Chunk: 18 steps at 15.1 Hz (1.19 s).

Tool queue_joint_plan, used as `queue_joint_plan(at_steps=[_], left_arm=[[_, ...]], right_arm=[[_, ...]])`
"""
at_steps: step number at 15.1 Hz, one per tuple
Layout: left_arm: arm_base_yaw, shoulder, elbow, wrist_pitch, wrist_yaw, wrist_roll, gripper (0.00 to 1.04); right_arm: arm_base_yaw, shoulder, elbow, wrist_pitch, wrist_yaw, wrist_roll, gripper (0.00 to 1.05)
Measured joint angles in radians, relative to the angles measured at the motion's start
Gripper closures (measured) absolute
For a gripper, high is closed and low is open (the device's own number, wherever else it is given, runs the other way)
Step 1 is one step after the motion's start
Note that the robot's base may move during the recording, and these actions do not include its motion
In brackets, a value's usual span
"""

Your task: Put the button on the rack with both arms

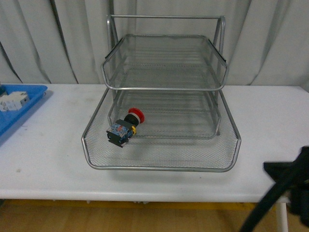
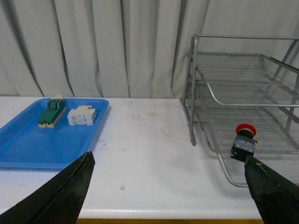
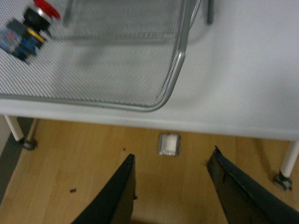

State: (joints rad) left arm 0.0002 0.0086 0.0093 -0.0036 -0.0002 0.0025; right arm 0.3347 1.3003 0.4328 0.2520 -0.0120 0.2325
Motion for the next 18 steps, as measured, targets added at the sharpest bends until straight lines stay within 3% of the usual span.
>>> queue_joint_plan(at_steps=[4, 5, 13, 18], left_arm=[[0.0, 0.0, 0.0, 0.0, 0.0, 0.0, 0.07], [0.0, 0.0, 0.0, 0.0, 0.0, 0.0, 0.07], [0.0, 0.0, 0.0, 0.0, 0.0, 0.0, 0.07], [0.0, 0.0, 0.0, 0.0, 0.0, 0.0, 0.07]], right_arm=[[0.185, 0.298, 0.181, -0.013, 0.098, 0.126, 0.99], [0.211, 0.377, 0.229, -0.016, 0.115, 0.146, 1.03], [0.253, 0.672, 0.491, 0.013, 0.261, 0.172, 1.03], [0.187, 0.841, 0.751, -0.027, 0.303, 0.089, 1.03]])
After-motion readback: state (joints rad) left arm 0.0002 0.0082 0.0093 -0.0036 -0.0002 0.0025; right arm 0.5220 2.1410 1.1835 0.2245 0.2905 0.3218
